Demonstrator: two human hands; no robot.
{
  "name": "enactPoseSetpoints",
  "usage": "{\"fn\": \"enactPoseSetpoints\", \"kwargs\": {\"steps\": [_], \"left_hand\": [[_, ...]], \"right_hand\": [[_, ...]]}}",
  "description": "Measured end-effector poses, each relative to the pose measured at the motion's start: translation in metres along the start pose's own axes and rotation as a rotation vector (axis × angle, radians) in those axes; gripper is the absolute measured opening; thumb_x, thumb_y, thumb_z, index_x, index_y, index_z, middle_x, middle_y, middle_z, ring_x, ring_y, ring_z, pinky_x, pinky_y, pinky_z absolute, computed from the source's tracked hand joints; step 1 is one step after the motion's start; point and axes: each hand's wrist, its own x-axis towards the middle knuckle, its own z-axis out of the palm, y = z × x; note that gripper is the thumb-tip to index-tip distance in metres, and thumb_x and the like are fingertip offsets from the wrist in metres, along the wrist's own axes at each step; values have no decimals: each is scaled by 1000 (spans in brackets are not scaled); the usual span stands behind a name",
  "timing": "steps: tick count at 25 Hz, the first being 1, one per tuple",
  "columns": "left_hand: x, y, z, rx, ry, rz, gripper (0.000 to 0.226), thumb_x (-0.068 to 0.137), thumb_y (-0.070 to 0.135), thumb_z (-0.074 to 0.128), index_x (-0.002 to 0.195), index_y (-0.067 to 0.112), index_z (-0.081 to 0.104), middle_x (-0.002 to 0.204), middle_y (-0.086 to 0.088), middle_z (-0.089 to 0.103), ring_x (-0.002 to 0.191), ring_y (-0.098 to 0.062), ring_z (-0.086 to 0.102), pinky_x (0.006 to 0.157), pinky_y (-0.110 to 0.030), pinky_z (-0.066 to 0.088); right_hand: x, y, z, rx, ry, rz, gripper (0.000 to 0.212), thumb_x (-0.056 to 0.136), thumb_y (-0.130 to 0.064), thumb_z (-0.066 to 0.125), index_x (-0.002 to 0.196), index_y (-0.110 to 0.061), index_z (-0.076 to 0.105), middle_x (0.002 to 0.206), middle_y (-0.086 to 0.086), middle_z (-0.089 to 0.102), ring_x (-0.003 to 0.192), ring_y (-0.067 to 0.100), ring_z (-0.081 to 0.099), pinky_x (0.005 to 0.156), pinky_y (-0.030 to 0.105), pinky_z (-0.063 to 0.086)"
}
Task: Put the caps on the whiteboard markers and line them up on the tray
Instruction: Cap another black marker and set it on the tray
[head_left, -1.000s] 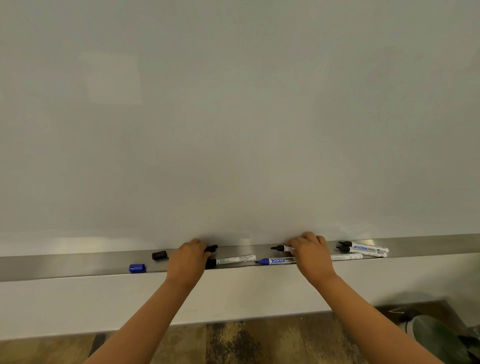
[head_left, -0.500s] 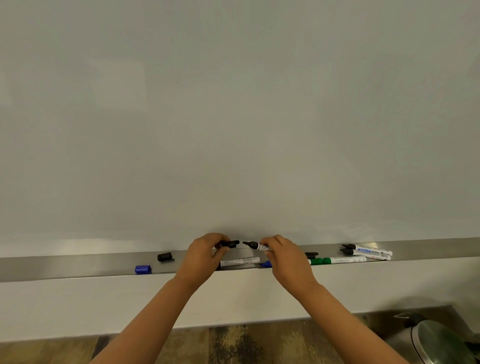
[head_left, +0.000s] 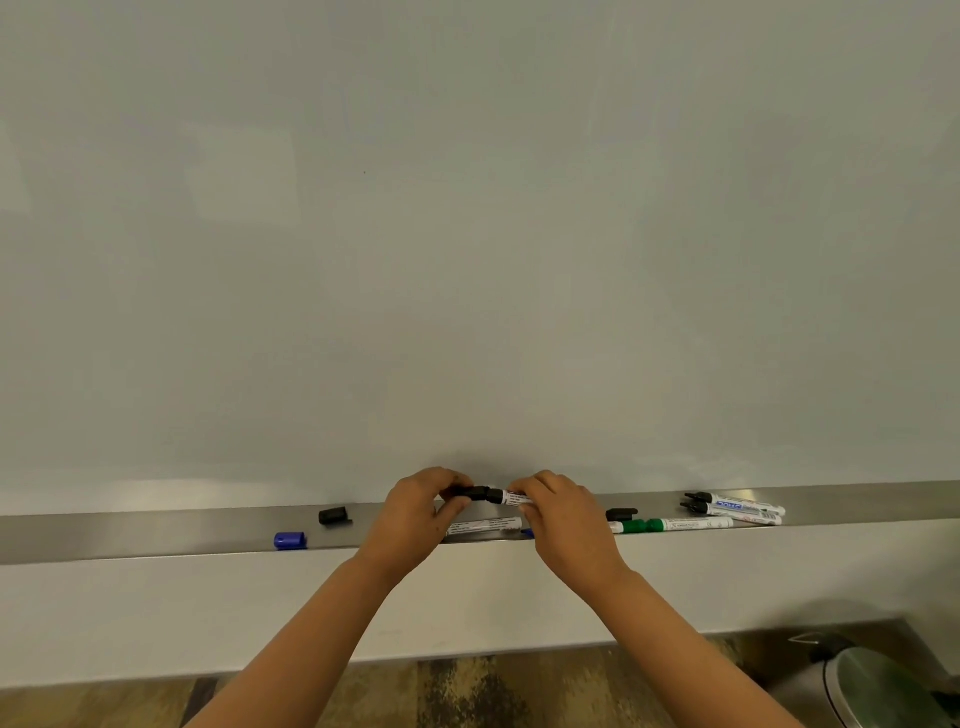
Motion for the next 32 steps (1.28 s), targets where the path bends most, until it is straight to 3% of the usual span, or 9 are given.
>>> {"fn": "enactPoseSetpoints", "kwargs": {"steps": [6,8,10,13,18,21,25,29,32], "left_hand": [[5,5,-5,-392,-94,-197,17,87,11,61,80,23,70,65,6,70,61,-6,63,58,-8,51],[5,8,-7,-487,-152,-241,15,87,14,61,78,19,72,57,3,71,55,-7,62,55,-12,52],[5,11,-8,-549,-192,-268,12,85,17,63,79,14,73,55,2,70,53,-7,62,54,-14,52],[6,14,-9,-569,-240,-317,13,82,22,68,76,13,75,57,-2,70,56,-11,64,61,-22,56],[6,18,-12,-605,-295,-335,27,82,26,66,78,-1,71,74,-15,69,72,-25,65,80,-41,55],[7,18,-14,-635,-294,-357,34,87,33,59,82,3,72,71,-9,72,67,-19,67,69,-32,57],[6,1,-19,-475,-201,-431,25,90,29,54,81,13,71,63,2,74,60,-12,67,56,-20,53],[8,-24,-17,-112,-156,-421,18,90,18,54,78,13,66,70,0,66,61,-14,58,61,-24,47],[10,-36,-18,222,-38,-373,19,90,18,50,93,13,68,86,-5,68,69,-17,56,66,-25,45]], "right_hand": [[4,-3,-6,-59,-70,-102,29,95,-18,39,120,-22,52,107,2,61,93,23,57,75,33,39],[4,-8,-7,-87,-29,-91,28,95,-38,37,109,-23,57,97,-1,64,86,21,59,71,33,39],[5,-13,-6,-120,5,-30,47,85,-65,36,88,-23,58,83,-4,64,76,17,56,70,32,36],[10,-18,-7,-133,49,64,63,65,-86,35,62,-24,46,62,-7,56,62,14,46,69,33,33],[16,-27,-11,-114,142,107,65,60,-83,42,42,-22,36,37,-9,34,38,12,35,53,26,34],[16,-30,-14,-119,185,119,61,60,-78,40,38,-21,31,32,-8,26,31,9,26,40,14,9],[14,-16,-10,-84,182,116,60,61,-71,40,35,-17,41,30,-2,33,31,11,30,41,13,9],[11,-4,-3,-1,244,77,59,63,-65,45,35,-13,47,30,2,46,29,18,43,37,19,27],[14,0,2,0,220,93,60,67,-69,43,41,-15,48,35,-1,46,35,17,45,40,19,27]]}}
